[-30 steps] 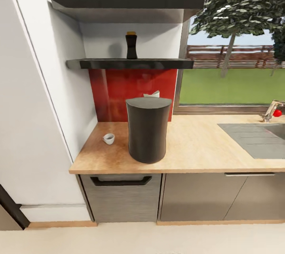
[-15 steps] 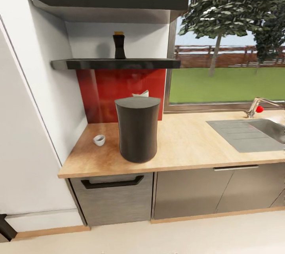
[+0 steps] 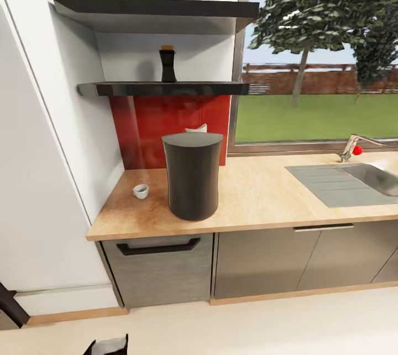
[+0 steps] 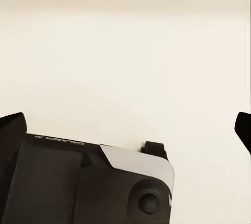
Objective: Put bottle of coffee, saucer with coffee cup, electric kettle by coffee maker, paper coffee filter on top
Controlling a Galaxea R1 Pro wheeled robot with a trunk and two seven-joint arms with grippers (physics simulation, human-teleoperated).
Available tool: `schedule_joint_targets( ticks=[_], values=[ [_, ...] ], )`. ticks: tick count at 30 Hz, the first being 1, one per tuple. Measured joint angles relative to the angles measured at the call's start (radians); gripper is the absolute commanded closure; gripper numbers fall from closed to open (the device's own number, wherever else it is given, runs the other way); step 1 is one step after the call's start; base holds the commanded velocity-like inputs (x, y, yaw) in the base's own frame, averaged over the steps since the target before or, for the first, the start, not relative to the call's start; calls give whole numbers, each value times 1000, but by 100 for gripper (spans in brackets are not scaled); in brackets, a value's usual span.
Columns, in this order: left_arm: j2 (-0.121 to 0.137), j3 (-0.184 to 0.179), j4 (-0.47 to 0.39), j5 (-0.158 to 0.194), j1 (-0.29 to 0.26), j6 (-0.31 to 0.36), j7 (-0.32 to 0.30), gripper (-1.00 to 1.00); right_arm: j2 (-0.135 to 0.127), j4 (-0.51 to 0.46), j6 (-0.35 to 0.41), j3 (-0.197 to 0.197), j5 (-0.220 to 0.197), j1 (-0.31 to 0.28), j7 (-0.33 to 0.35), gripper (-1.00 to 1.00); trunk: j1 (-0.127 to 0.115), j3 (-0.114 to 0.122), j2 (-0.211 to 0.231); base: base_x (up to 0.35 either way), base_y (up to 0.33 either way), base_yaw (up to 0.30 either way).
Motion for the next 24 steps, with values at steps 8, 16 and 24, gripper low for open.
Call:
schedule_joint_targets(
  ticks=[8,16,24],
  values=[
    [0,-1,-120,1,-7,-73,-1,-100,-1,19,-4,-1,0,0,0,-100,0,0,0,-125,0,0],
    [-13,-47,-360,3,-7,-155,-5,-100,-2,20,-4,0,0,0,0,-100,0,0,0,-7,0,0],
    [-25,-107,-569,6,-58,-168,-5,-100,-3,20,-5,0,0,0,0,-100,0,0,0,0,0,0]
  ],
)
